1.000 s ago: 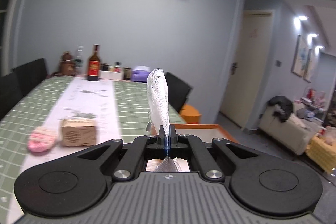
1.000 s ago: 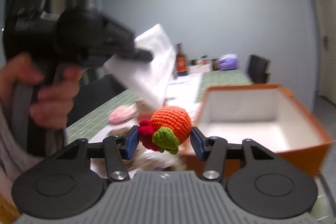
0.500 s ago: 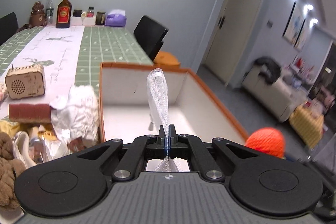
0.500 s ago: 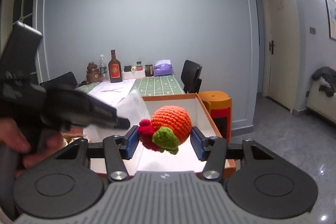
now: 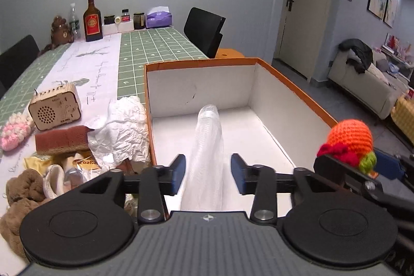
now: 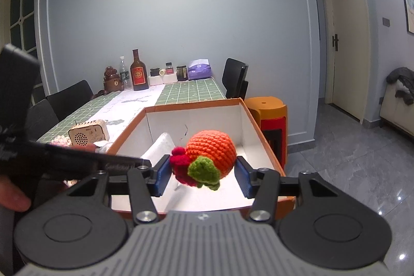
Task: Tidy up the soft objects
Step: 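Carry both items over the shoebox while the left gripper opens to drop the cup stack inside, then lower the orange crocheted fruit into the shoebox and open the right gripper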
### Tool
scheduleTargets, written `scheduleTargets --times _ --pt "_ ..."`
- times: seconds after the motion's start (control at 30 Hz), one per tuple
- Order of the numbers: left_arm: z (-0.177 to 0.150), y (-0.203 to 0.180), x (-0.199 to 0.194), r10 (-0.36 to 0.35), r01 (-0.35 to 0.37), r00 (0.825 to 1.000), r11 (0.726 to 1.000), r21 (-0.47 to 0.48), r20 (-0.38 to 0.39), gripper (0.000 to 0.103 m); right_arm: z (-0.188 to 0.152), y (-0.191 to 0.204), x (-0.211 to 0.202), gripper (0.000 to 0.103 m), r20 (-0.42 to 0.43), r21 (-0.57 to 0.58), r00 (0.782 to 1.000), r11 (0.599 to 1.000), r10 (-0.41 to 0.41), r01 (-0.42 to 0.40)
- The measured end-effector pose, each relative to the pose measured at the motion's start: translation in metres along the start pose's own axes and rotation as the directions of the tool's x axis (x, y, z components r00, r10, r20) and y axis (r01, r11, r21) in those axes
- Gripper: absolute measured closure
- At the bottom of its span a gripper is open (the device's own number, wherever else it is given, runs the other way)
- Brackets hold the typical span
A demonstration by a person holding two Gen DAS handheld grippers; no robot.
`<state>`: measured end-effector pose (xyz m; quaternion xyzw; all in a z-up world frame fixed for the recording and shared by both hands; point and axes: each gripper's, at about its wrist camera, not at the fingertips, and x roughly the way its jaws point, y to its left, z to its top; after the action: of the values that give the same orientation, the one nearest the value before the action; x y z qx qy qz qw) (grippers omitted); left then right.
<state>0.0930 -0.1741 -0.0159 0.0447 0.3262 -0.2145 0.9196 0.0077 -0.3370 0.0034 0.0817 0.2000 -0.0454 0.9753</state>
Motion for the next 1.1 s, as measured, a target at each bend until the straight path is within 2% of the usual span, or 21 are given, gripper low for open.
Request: scheduleTargets --times 0.03,0.1,0.2,0.33,0.5,0.63,0.73,0.87,0.97,1.1 --pt "-0.001 -0.002 -0.002 -0.003 0.003 1.0 1.0 0.007 -0.003 0.051 0.0 0.0 0.001 0.051 -0.002 0.001 1.0 1.0 -0.002 0.002" --pt "-0.001 -0.004 -0.007 0.002 -0.002 1.0 1.0 0.021 -0.002 0.042 -0.001 -0.001 0.002 0.051 -0.005 -0.001 1.0 1.0 -0.011 0.011" --pt "-0.001 -0.001 -0.016 0.002 -0.002 1.0 1.0 0.017 0.018 0.041 -0.001 0.0 0.003 0.051 -0.014 -0.004 1.0 1.0 -0.02 0.02" --pt "0.003 0.016 -0.027 -0.033 0.034 0.999 0.999 -0.025 0.04 0.039 0.002 0.003 0.009 0.05 -0.027 -0.009 0.999 1.0 -0.021 0.021" --pt "0.002 0.045 -0.043 0.003 0.005 0.996 0.996 -0.092 0.093 0.031 0.012 0.004 0.019 0.05 -0.067 -0.016 0.997 0.999 0.047 -0.049" --pt "0.0 0.063 -0.043 0.089 -0.076 0.991 0.989 -0.126 0.096 0.031 0.021 0.007 0.029 0.05 -0.088 0.005 0.992 0.996 0.086 -0.086" --pt "-0.002 0.074 -0.042 0.114 -0.1 0.989 0.985 -0.143 0.091 0.031 0.026 0.01 0.042 0.05 -0.135 0.032 0.98 0.989 0.148 -0.145" --pt "-0.005 0.087 -0.04 0.128 -0.114 0.989 0.979 -0.167 0.08 0.031 0.03 0.017 0.064 0.05 -0.233 0.042 0.944 0.972 0.234 -0.231" --pt "-0.008 0.095 -0.04 0.13 -0.115 0.989 0.977 -0.177 0.074 0.031 0.038 0.011 0.089 0.05 -0.336 0.131 0.887 0.949 0.315 -0.287" --pt "-0.012 0.102 -0.041 0.13 -0.116 0.989 0.976 -0.183 0.069 0.031 0.043 0.018 0.115 0.05 -0.467 0.143 0.808 0.932 0.36 -0.333"
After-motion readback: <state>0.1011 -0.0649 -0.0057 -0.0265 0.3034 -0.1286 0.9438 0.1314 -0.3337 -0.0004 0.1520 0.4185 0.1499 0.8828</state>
